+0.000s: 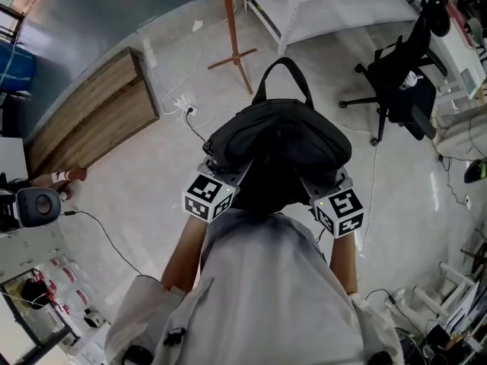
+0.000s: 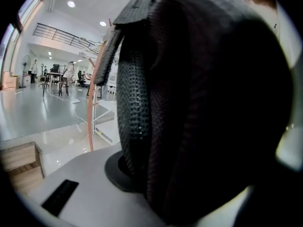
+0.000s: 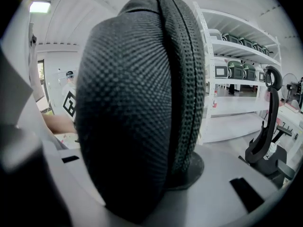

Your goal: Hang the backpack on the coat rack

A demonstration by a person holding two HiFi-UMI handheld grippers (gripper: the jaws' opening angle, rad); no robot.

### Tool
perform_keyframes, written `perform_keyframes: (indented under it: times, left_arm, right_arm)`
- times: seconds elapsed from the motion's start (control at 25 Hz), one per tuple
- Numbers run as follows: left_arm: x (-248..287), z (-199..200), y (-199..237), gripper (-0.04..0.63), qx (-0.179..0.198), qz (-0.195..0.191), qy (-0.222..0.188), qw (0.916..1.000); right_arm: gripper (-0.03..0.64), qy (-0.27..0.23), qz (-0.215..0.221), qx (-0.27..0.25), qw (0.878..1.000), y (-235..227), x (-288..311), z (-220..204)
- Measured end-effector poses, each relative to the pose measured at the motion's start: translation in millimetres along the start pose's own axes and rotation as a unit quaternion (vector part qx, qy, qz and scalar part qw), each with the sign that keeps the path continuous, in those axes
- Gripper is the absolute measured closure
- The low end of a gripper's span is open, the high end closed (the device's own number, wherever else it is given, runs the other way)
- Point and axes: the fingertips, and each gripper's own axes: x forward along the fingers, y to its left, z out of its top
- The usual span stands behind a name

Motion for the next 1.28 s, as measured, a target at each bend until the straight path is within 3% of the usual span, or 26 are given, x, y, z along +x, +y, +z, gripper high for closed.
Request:
perform_keyframes:
  times: [0.2, 0.6, 1.28]
  left_arm:
    - [8, 24, 44, 0.483, 0.0, -0.022, -0.002, 0.9998]
    - [14, 72, 122, 0.485, 0.031, -0.021, -0.017, 0.9991]
    - [25, 123, 182, 0.485, 0.035, 0.022, -0.056, 0.9976]
  right_arm:
    - [0.466, -0.002, -0.005, 0.0, 1.0, -13, 38, 34]
    - [0.465, -0.018, -0.023, 0.0, 1.0, -23, 97, 99]
    - [0.465, -0.029, 0.005, -0.048, 0.998, -50, 143, 165]
